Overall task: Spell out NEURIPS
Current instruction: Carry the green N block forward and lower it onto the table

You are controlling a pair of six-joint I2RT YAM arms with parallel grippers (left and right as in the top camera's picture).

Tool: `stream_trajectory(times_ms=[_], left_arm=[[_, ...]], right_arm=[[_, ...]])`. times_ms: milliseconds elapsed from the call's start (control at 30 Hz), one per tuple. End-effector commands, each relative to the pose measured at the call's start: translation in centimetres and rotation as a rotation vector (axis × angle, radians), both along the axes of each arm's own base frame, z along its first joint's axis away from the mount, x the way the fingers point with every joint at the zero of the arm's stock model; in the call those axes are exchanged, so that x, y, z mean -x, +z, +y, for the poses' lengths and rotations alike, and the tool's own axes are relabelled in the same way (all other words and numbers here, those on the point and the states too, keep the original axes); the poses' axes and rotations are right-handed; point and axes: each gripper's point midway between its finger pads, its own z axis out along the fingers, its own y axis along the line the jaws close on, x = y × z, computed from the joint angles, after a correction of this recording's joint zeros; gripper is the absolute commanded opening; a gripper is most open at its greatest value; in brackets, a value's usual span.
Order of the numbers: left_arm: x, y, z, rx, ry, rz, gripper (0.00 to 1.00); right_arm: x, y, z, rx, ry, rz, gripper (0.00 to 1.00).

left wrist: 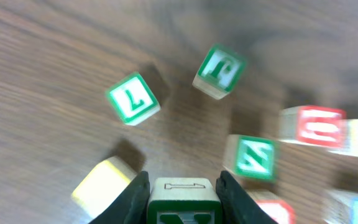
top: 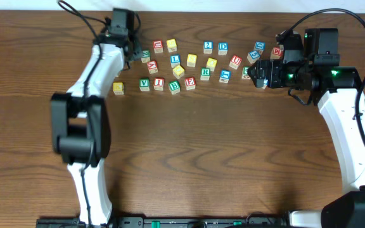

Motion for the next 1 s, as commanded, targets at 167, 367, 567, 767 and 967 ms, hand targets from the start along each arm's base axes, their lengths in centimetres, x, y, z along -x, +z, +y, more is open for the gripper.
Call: stream_trajectory(times_ms=[167,367,567,767,967], left_arm=[[6.6,13.0,-3.2,0.057,-0.116,-0.086,0.2],[12.5,12.7,-6.0,0.058,-0.206,0.076,0.2],[16.9,8.8,-8.5,0.044,-0.239,0.265,0.2],[19.8,4.8,-10.1,0.048,-0.2,0.37,0.19],[20.4,1.2,-12.1,0.065,-0.214,0.356,0.19]], right_arm=[[-0.5,0.8,-0.3,0.01,-0.001,-0.028,0.99],[-0.5,0.8,-0.3,0.009,-0.001,-0.028,0.99],[-0.5,0.7,-0.3,0.01,-0.001,-0.027,0.99],[-0.5,0.7,-0.3,0.01,-0.001,-0.027,0.99],[-0.5,0.7,-0.3,0.01,-0.001,-0.027,0.99]])
